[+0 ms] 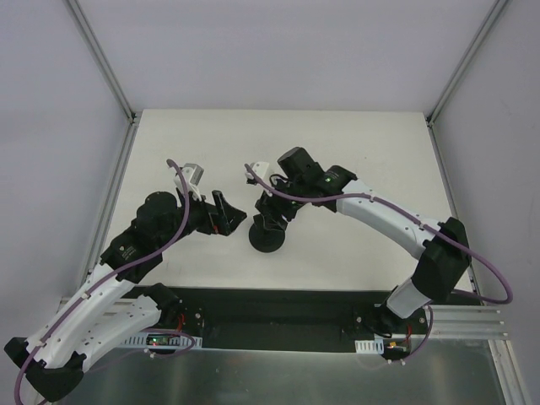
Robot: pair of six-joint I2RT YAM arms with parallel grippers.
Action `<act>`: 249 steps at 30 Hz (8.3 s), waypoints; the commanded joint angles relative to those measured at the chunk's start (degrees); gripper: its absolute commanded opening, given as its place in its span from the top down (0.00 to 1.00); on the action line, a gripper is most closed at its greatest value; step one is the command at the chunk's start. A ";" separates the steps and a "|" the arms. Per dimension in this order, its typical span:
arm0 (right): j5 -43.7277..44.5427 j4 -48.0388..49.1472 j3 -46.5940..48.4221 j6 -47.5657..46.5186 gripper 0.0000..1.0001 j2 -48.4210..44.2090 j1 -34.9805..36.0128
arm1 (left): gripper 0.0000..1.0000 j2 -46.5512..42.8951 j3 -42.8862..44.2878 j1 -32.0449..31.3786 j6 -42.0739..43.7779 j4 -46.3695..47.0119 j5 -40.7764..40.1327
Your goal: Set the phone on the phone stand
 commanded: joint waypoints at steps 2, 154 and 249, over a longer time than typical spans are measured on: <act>8.18 4.16 1.00 9.51 0.07 -3.92 0.18 | 0.03 -0.19 1.24 0.35 0.87 1.49 -1.94; 27.97 25.59 -29.57 36.86 0.99 -5.40 -17.39 | 0.10 5.51 16.69 0.43 -6.78 -9.93 15.81; 21.64 8.64 -27.65 49.17 0.01 -34.51 -2.63 | 1.00 17.66 26.56 -1.24 10.27 -3.16 -11.43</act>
